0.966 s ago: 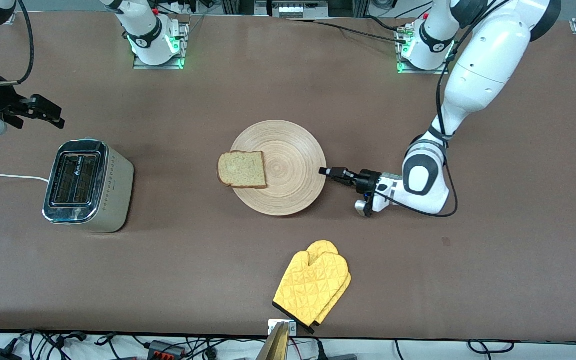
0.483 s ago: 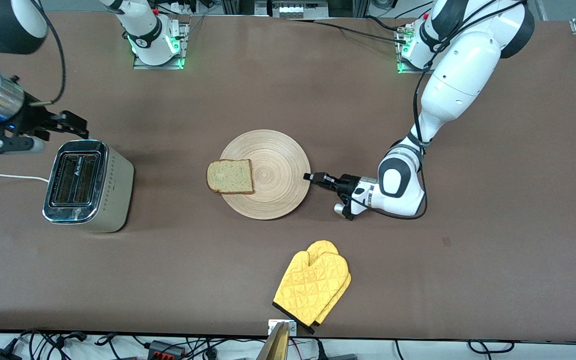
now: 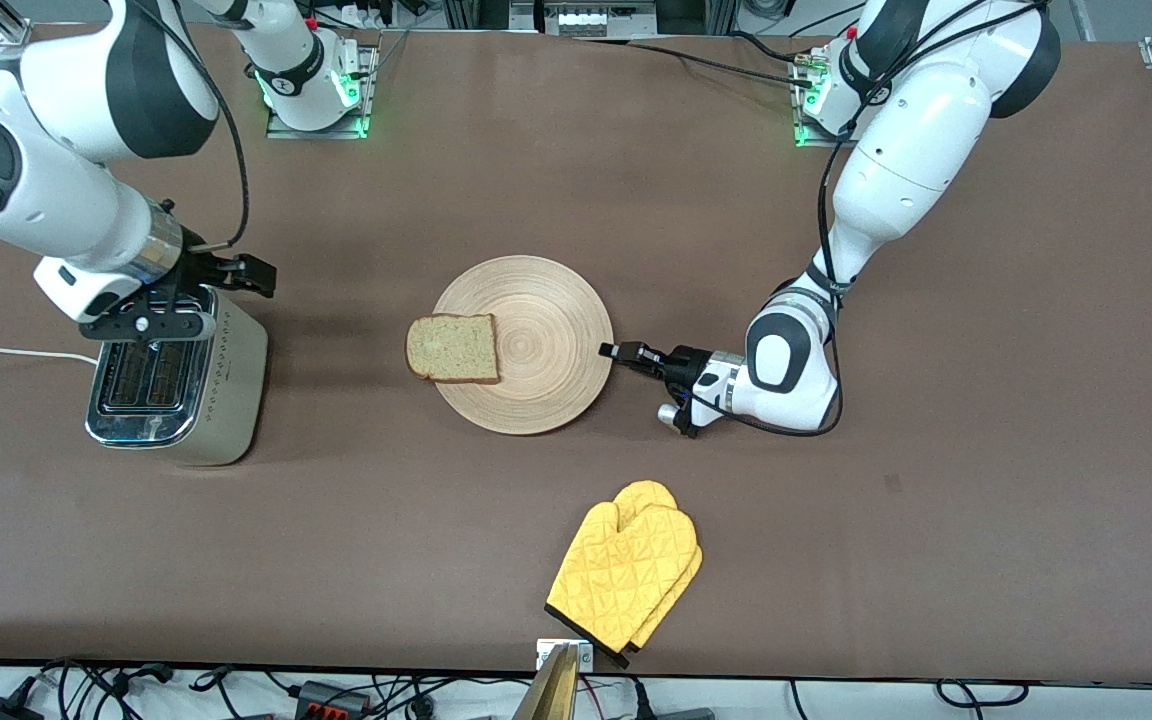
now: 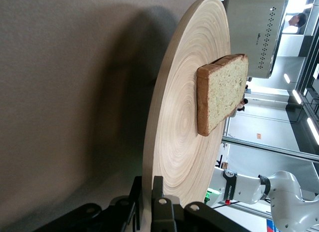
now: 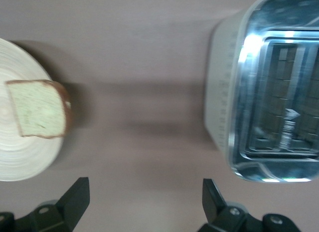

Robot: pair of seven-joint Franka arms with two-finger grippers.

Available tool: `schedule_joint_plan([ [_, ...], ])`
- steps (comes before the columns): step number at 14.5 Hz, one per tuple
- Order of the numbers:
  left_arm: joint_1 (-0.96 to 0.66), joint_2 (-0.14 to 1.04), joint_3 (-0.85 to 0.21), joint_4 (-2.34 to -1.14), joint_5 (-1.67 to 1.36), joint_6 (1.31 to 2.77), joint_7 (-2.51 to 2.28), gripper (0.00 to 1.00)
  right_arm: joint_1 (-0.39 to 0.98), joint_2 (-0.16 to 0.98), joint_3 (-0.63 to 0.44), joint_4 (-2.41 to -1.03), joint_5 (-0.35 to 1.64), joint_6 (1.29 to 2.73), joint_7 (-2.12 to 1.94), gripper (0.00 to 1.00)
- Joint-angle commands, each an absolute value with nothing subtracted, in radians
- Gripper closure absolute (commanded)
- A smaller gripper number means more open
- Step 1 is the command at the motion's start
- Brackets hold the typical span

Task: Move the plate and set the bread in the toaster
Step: 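Release the plate with the left gripper while the right gripper reaches bread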

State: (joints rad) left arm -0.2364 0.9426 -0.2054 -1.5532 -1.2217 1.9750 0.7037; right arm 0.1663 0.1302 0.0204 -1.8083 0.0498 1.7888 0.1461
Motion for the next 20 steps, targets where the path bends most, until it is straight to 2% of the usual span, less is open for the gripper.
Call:
schedule_joint_plan([
  [1, -0.262, 0.945, -0.189, -1.531, -1.241, 1.96, 0.712, 0.85, 0.198, 0.176, 0.017, -1.805, 0.095, 1.841, 0.169, 0.0],
  [5, -0.252, 0.94, -0.176, -1.519, -1.177, 1.957, 0.707, 0.7, 0.247, 0.23, 0.017, -1.807, 0.098, 1.896, 0.172, 0.0],
  [8, -0.181, 0.924, -0.138, -1.497, -1.105, 1.944, 0.704, 0.54, 0.288, 0.291, 0.017, -1.81, 0.098, 1.937, 0.172, 0.0],
  [11, -0.085, 0.888, -0.135, -1.464, -0.999, 1.852, 0.696, 0.49, 0.295, 0.345, 0.017, -1.809, 0.165, 1.96, 0.17, 0.0],
  [14, 0.029, 0.879, -0.137, -1.37, -0.852, 1.702, 0.644, 0.45, 0.296, 0.391, 0.017, -1.809, 0.261, 1.983, 0.161, 0.0],
  [20, 0.21, 0.876, -0.135, -1.188, -0.648, 1.393, 0.615, 0.44, 0.334, 0.5, 0.017, -1.802, 0.267, 2.037, 0.156, 0.0],
])
